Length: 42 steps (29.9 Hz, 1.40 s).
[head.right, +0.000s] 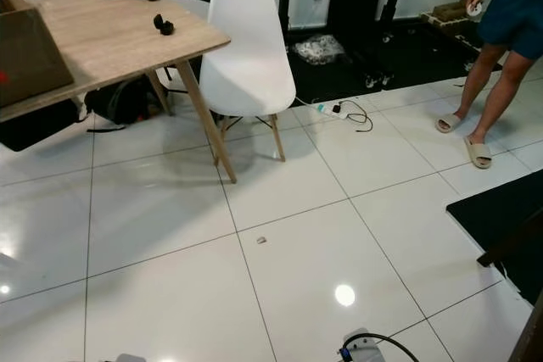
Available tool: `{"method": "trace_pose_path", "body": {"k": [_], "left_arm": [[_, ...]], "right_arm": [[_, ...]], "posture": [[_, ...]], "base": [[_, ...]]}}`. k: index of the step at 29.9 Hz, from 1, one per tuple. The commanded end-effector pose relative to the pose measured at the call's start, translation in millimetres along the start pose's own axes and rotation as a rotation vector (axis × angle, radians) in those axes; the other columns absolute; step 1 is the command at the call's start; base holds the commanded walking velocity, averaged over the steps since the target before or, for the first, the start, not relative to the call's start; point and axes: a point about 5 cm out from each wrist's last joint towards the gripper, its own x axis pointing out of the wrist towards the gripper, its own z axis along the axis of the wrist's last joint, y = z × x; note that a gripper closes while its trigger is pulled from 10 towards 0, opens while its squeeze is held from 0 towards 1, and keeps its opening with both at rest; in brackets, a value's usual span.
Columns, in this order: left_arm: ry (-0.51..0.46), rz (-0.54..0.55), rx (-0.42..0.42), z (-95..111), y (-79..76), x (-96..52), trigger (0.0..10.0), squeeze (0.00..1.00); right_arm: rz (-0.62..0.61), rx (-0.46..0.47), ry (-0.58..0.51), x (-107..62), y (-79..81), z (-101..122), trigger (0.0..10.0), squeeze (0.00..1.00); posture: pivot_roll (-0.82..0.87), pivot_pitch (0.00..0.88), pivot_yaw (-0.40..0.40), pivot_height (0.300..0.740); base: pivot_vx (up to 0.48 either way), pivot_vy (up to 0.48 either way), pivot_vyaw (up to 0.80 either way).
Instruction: Picking trash to rubbish bin
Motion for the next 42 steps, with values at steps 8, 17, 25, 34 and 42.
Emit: {"method": "trace_pose_path", "body": {"k": [8,17,25,34,42], "left_arm": [[0.027,-0.014,0.016,-9.5,-2.4,-1.0,10.0,0.0],[0.031,-0.016,0.018,-12.3,-3.0,-1.4,10.0,0.0],[0.036,-0.018,0.012,-13.9,-4.5,-1.6,10.0,0.0],[0.031,-0.008,-0.007,-13.5,-2.4,-1.6,10.0,0.0],[0.023,-0.004,-0.015,-11.1,-3.3,-1.3,10.0,0.0]], "right_arm": [[0.002,0.004,0.024,-0.5,1.1,-9.2,10.0,0.0],[0.004,-0.005,0.022,-0.5,0.5,-8.6,10.0,0.0],[0.002,-0.015,0.025,-0.7,-0.9,-9.2,10.0,0.0],[0.003,-0.016,0.029,-0.8,-0.4,-11.0,10.0,0.0],[0.004,-0.019,0.031,-0.9,-0.5,-11.8,10.0,0.0]], "posture": [[0.13,0.088,-0.059,0.74],[0.13,0.091,-0.064,0.74],[0.13,0.094,-0.067,0.74],[0.13,0.096,-0.064,0.74],[0.13,0.097,-0.067,0.74]], "base": [[0.0,0.314,0.0],[0.0,0.312,0.0],[0.0,0.314,0.0],[0.0,0.102,0.0],[0.0,0.0,0.0]]}}
